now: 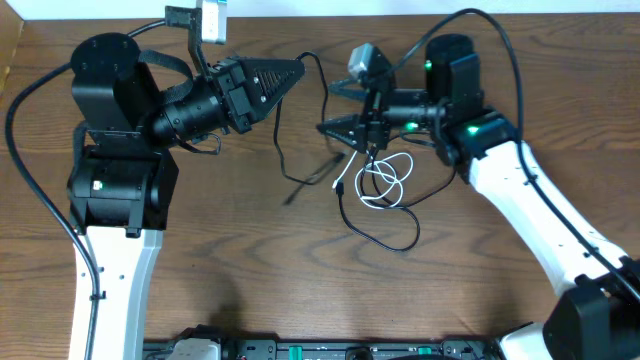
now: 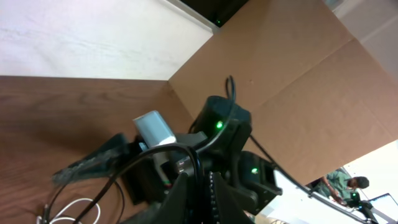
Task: Untangle cables
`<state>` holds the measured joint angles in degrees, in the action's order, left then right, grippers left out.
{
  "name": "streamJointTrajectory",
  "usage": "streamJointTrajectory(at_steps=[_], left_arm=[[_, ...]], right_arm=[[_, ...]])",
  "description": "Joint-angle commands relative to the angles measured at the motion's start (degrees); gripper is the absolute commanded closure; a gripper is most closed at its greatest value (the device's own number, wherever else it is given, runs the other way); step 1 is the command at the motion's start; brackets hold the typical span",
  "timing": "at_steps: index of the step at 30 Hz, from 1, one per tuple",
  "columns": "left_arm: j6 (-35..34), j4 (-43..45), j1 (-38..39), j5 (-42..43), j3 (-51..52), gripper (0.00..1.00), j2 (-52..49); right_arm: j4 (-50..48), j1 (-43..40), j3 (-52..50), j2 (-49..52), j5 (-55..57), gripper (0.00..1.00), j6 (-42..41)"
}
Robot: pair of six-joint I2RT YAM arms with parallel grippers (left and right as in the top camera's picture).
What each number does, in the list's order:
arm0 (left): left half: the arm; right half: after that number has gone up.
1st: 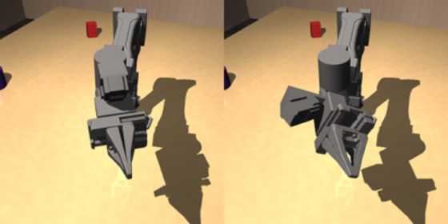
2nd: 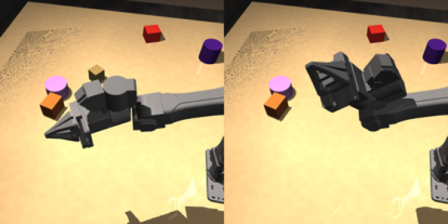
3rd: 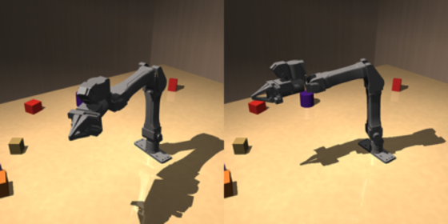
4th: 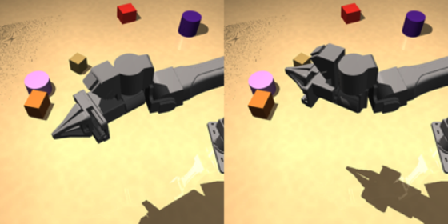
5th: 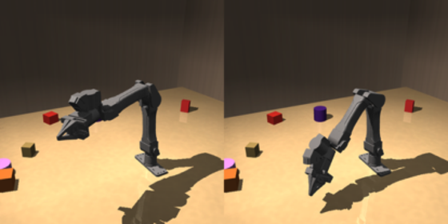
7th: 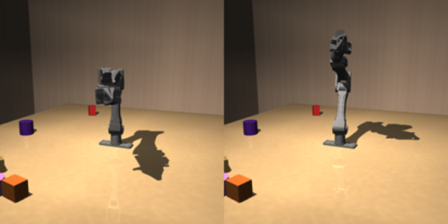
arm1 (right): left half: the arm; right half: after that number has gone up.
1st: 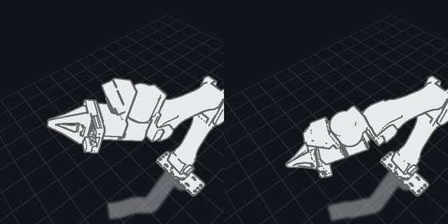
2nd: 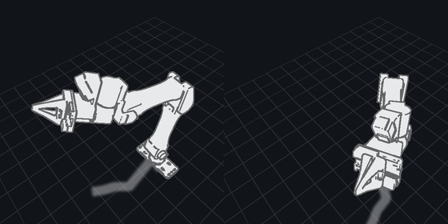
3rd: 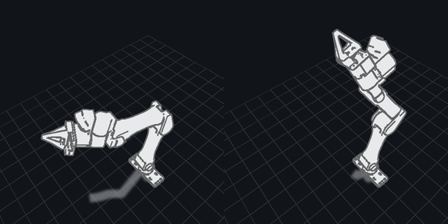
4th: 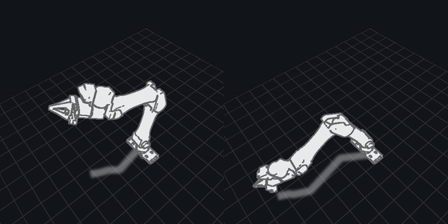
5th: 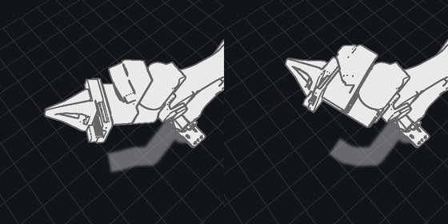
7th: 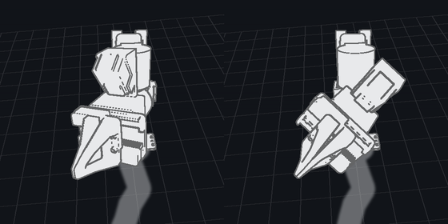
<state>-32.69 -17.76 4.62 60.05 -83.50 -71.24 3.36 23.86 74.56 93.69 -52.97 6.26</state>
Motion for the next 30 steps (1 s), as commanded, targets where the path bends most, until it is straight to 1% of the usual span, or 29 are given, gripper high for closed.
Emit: streamJointTrajectory(at_steps=[1, 3, 4, 5, 6, 7, 8, 10, 11, 12, 13, 15, 16, 18, 21, 25, 27, 30], left_arm=[[-0.87, 0.26, 0.09, 1.51, -0.74, 0.93, 0.59], [-0.87, 0.24, 0.09, 1.86, -0.74, 0.93, 0.59], [-0.87, 0.22, 0.09, 2.16, -0.74, 0.93, 0.59], [-0.85, 0.22, 0.07, 2.34, -0.74, 0.93, 0.59], [-0.85, 0.20, 0.07, 2.32, -0.74, 0.93, 0.57], [-0.85, 0.20, 0.07, 2.32, -0.74, 0.93, 0.57], [-0.83, 0.22, 0.07, 2.29, -0.74, 0.92, 0.52], [-0.52, 0.20, 0.07, 2.25, -0.74, 0.92, 0.50], [-0.39, 0.20, 0.07, 1.99, -0.74, 0.86, 0.46], [-0.37, 0.20, 0.07, 1.77, -0.74, 0.83, 0.44], [-0.39, 0.20, 0.07, 1.14, -0.74, 0.76, 0.39], [-0.37, 0.00, 0.07, -0.70, -0.72, 0.66, 0.22], [-0.37, -0.04, 0.07, -1.66, -0.72, 0.60, 0.04], [-0.39, -0.07, 0.07, -2.49, -0.72, 0.55, -0.42], [-0.39, -0.26, 0.07, -2.67, -0.72, 0.53, -1.68], [-0.39, -1.81, 0.07, -2.69, -0.68, 0.52, -3.13], [-0.39, -2.86, 0.07, -2.69, -0.63, 0.52, -4.13], [-0.37, -3.26, 0.07, -2.67, -0.37, 0.52, -5.03]], right_arm=[[-4.02, 1.11, 0.76, 2.05, 6.47, 0.56, -11.06], [-6.62, 1.09, 0.76, 2.75, 6.54, 0.61, -12.63], [-8.48, 0.94, 0.76, 3.08, 6.62, 0.70, -14.23], [-8.79, 0.83, 0.76, 3.10, 7.10, 0.76, -14.69], [-8.72, 0.70, 0.76, 3.10, 8.61, 0.89, -15.58], [-8.68, 0.52, 0.76, 3.08, 9.18, 0.95, -16.20], [-8.68, 0.11, 0.76, 3.08, 9.33, 0.99, -17.29], [-8.26, -0.81, 0.76, 3.06, 9.33, 0.99, -19.50], [-8.24, -1.81, 0.76, 2.91, 9.31, 0.99, -22.32], [-8.37, -2.99, 0.76, 2.56, 9.33, 0.99, -25.11], [-8.81, -3.96, 0.76, 2.12, 9.33, 0.99, -26.71], [-9.97, -5.95, 0.76, 0.96, 9.35, 0.99, -29.55], [-11.19, -7.76, 0.76, -0.22, 9.97, 0.99, -32.59], [-12.87, -10.78, 0.79, -2.27, 12.02, 0.99, -37.46], [-13.55, -17.22, 0.94, -6.08, 17.18, 0.99, -42.66], [-14.27, -26.86, 2.40, -9.64, 22.73, 0.99, -41.09], [-14.25, -31.80, 3.52, -10.19, 23.37, 0.99, -41.09], [-12.79, -36.79, 4.09, -10.16, 23.67, 0.99, -40.92]])
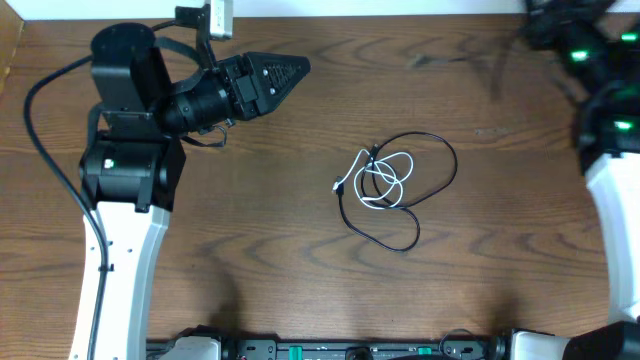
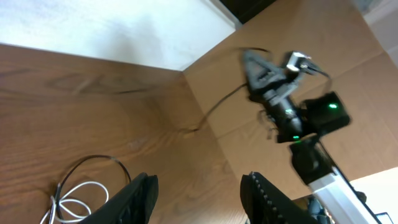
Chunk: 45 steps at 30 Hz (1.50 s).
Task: Untangle cables
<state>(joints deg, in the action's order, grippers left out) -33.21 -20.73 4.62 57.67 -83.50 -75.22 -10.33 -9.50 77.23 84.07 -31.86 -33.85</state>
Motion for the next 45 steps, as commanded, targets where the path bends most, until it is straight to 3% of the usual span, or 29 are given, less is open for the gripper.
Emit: streamJointTrajectory(at_steps=[1, 5, 10, 19, 23, 31, 33, 34, 36, 45], left_arm=[[0.85, -0.85, 0.07, -0.31, -0.20, 0.52, -1.38], [6.45, -4.17, 0.09, -0.33, -0.13, 0.52, -2.40], [7.28, -7.15, 0.09, -0.50, -0.09, 0.52, -3.89], [7.50, -9.25, 0.09, -0.72, -0.09, 0.52, -4.94], [7.50, -9.25, 0.09, -0.74, -0.09, 0.52, -4.94], [7.50, -9.25, 0.13, -1.64, -0.09, 0.52, -4.94], [7.52, -9.22, 0.13, -1.86, -0.09, 0.52, -4.94], [7.52, -9.22, 0.13, -1.86, -0.09, 0.53, -4.94], [7.52, -9.22, 0.13, -1.84, -0.09, 0.52, -4.94], [11.08, -9.35, 0.46, -4.48, -0.09, 0.52, -4.96]], right_arm=[[3.85, -6.23, 1.42, -0.48, 3.98, 0.99, 0.63], [11.54, -11.69, 1.42, 0.85, 8.33, 0.99, 11.08], [14.10, -14.27, 1.42, 6.95, 13.73, 0.99, 22.34], [8.83, -15.28, 1.42, 20.83, 34.23, 0.99, 21.86], [6.69, -15.26, 1.42, 24.85, 35.15, 0.99, 21.53], [2.62, -15.21, 1.42, 33.38, 33.14, 0.99, 11.34], [1.88, -15.17, 1.42, 34.05, 33.18, 0.84, 9.81], [1.55, -15.17, 1.42, 34.07, 33.20, 0.45, 9.57], [0.87, -15.34, 1.46, 33.90, 33.00, 0.01, 9.62], [8.07, -15.54, 1.84, 26.51, 22.16, 0.01, 9.68]])
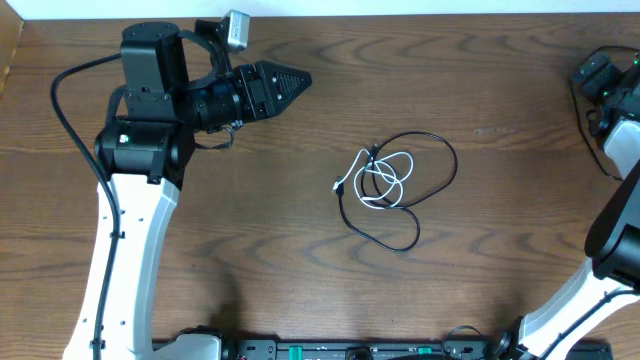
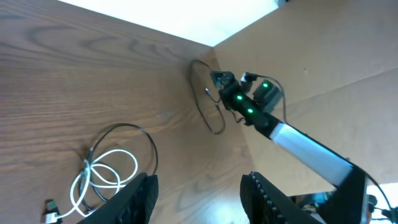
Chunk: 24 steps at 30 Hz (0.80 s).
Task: Untangle cables
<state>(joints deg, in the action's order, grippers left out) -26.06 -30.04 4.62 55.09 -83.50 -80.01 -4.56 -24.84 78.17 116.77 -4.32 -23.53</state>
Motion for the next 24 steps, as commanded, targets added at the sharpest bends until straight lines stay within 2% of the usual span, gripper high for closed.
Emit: streamJointTrajectory(at_steps=[1, 7, 11, 16, 24], left_arm=[[6.34, -0.52, 0.81, -2.62, -0.09, 0.52, -0.20], [12.57, -6.95, 5.62, -16.65, -0.09, 0.52, -2.43], [16.24, -8.35, 10.43, -21.07, -0.09, 0.52, -7.28], [19.04, -7.93, 13.57, -22.62, -0.09, 0.52, -14.29], [30.23, -8.33, 16.87, -22.51, -0.09, 0.52, -26.97]], right_arm=[[5.03, -0.20, 0.90, -8.15, -7.48, 0.01, -0.61], [22.18, 0.04, 0.90, -18.32, -25.05, 0.01, 2.97], [31.85, 2.16, 0.90, -21.22, -34.69, 0.01, 6.03], [38.95, 3.87, 0.83, -20.98, -33.35, 0.01, 6.91], [44.61, 3.96, 0.79, -20.96, -32.65, 0.01, 9.22]])
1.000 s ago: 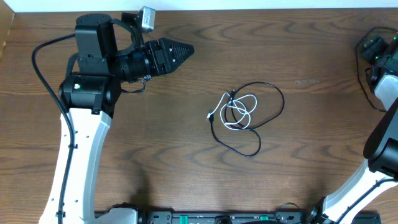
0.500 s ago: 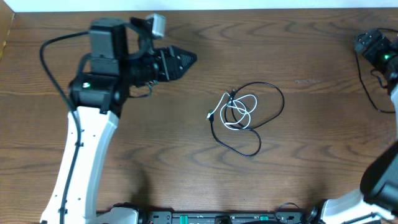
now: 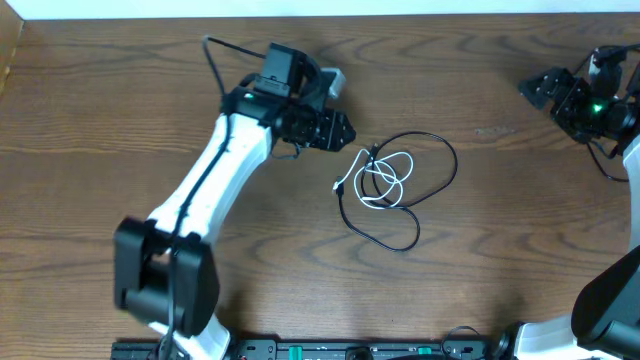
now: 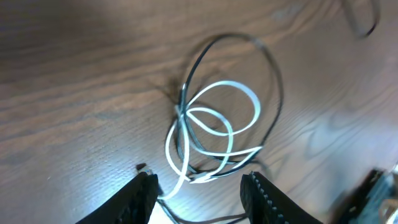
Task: Untangle cables
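A white cable (image 3: 386,178) lies coiled in loops on the wooden table, tangled with a thin black cable (image 3: 446,168) that rings it and trails toward the front. In the left wrist view the white loops (image 4: 221,121) and the black loop (image 4: 268,65) lie just beyond my open fingers. My left gripper (image 3: 340,128) (image 4: 200,198) hangs low at the tangle's left edge, open and holding nothing. My right gripper (image 3: 538,88) sits far off at the back right; its jaws are too small and dark to read.
The left arm (image 3: 215,185) stretches diagonally from the front left across the table (image 3: 300,260). The right arm (image 3: 600,105) with its own hanging wire stands at the right edge. A white wall strip runs along the back.
My left gripper was at the back left, well away from the tangle, and is now low at its left side, still open. The right gripper shows a little further left. The cables have not moved.
At first both grippers met above the tangle, the left shut on a black cable. Then they stood far apart, left open and right at the back right, with the cables lying tangled on the table. Now the left gripper is down beside the tangle.
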`<state>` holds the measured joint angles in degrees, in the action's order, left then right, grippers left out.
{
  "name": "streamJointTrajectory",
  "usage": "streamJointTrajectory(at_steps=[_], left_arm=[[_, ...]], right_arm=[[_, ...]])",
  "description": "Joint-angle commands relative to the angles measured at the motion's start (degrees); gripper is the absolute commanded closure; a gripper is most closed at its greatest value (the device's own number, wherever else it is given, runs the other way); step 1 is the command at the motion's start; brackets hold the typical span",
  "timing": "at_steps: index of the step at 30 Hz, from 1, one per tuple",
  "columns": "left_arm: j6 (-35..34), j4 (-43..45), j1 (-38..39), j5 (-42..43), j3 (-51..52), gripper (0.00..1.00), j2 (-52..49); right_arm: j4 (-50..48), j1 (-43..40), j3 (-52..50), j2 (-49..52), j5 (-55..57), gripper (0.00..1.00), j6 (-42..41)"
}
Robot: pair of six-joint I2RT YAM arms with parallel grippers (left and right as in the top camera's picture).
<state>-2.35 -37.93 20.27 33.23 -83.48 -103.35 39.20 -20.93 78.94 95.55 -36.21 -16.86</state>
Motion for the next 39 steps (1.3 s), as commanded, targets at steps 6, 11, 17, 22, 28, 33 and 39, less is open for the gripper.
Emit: streamJointTrajectory(at_steps=[6, 11, 17, 22, 28, 33, 39], left_arm=[[12.02, -0.22, 3.21, 1.86, -0.11, 0.52, -10.12], [11.96, 2.08, 3.32, 1.86, -0.11, 0.53, -14.56], [11.96, 4.26, 2.89, 1.66, -0.13, 0.93, -15.10], [9.77, 4.66, 2.14, 1.62, -1.44, 0.93, -9.77], [7.17, 5.75, 2.47, 1.68, -1.92, 0.92, 3.67], [6.56, 10.34, 3.85, 1.64, -1.92, 0.93, 16.70], [2.60, 17.73, 3.91, 0.33, -1.92, 0.93, 25.20]], right_arm=[[2.78, 0.15, 0.02, 0.26, -0.52, 0.10, 5.33], [3.17, 0.79, 0.02, 0.26, 0.28, 0.12, 5.86], [3.41, 1.40, 0.00, 0.26, 0.28, 0.14, 6.27], [3.37, 3.80, 0.00, 0.26, 0.24, 0.11, 6.27], [2.29, 7.87, 0.00, 0.26, 0.26, 0.11, 6.93], [-1.38, 12.50, 0.00, 0.26, 0.24, 0.10, 8.61], [-3.89, 16.24, 0.00, 0.26, 0.22, 0.09, 8.59]])
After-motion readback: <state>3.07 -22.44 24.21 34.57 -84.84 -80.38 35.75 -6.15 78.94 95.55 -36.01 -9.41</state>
